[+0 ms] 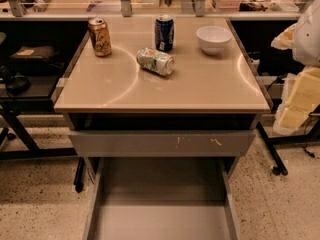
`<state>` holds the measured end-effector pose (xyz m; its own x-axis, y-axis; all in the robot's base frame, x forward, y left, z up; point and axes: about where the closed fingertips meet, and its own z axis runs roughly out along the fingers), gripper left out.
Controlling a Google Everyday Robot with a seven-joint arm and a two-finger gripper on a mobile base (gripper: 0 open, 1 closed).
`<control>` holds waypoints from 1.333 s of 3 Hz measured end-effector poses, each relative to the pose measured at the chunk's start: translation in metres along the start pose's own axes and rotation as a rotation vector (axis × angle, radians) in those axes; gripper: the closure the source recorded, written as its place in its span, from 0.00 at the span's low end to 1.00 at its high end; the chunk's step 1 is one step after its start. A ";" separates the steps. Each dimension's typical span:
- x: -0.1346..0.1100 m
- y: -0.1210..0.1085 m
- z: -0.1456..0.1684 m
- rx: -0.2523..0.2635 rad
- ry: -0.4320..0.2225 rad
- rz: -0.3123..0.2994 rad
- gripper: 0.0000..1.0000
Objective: Place 7up can into middle drawer
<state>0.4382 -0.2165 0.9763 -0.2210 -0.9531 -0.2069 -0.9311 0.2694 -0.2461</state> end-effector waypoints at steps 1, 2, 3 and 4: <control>-0.001 0.000 0.000 0.002 -0.001 -0.001 0.00; -0.028 -0.014 0.006 0.047 -0.044 -0.058 0.00; -0.065 -0.037 0.027 0.088 -0.155 -0.125 0.00; -0.101 -0.067 0.053 0.126 -0.299 -0.159 0.00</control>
Offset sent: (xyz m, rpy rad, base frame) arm 0.0551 0.0602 0.0032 0.0361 -0.1478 0.1478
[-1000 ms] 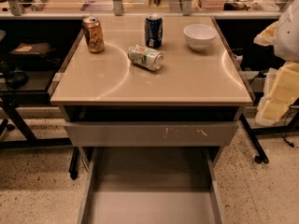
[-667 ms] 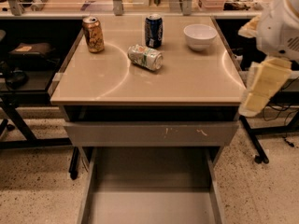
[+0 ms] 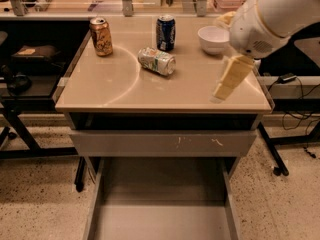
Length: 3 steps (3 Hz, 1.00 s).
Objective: Place 7up can into middle drawer
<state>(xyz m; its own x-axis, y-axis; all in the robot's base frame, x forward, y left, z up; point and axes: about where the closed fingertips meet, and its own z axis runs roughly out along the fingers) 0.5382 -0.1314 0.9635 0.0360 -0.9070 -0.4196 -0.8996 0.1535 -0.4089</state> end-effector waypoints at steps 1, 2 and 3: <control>-0.005 -0.028 0.037 -0.001 -0.094 0.040 0.00; -0.003 -0.029 0.044 -0.008 -0.100 0.047 0.00; -0.004 -0.028 0.047 -0.007 -0.113 0.048 0.00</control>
Offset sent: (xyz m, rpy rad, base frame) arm 0.0367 0.0136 -0.0146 0.0907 0.0008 0.0069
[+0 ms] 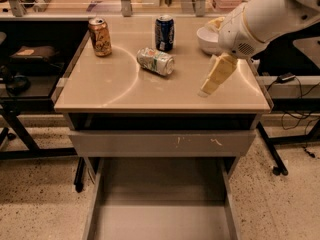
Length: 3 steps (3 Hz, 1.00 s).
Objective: Place 7up can into middle drawer
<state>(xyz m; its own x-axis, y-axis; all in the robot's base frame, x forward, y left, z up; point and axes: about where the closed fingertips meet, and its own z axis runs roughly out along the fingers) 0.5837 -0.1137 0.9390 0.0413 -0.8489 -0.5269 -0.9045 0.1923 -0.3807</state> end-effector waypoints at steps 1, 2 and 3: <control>-0.007 -0.012 0.032 0.012 -0.100 0.010 0.00; -0.026 -0.035 0.062 0.026 -0.214 0.018 0.00; -0.045 -0.052 0.084 0.018 -0.289 0.018 0.00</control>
Offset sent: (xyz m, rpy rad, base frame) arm 0.1006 0.0757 -0.0189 0.3492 -0.1032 0.0865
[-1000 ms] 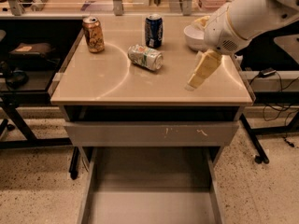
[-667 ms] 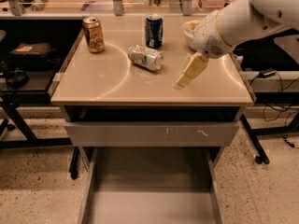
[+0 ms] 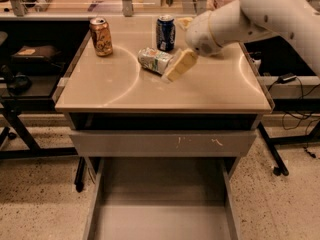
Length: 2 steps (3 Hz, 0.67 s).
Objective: Place 7up can into middle drawer
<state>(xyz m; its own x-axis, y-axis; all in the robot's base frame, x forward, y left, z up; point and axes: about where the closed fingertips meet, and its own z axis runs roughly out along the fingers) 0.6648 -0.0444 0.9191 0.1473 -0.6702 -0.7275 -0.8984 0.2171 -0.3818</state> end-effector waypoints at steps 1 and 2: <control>0.003 -0.011 0.033 -0.035 0.001 0.023 0.00; 0.022 -0.017 0.070 -0.096 0.022 0.107 0.00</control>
Offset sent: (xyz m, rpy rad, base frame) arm 0.0758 0.0378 -0.0859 0.0197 0.2721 -0.0290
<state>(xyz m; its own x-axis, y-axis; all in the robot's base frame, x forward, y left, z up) 0.7124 -0.0135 0.8696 0.0404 -0.6628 -0.7477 -0.9440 0.2199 -0.2459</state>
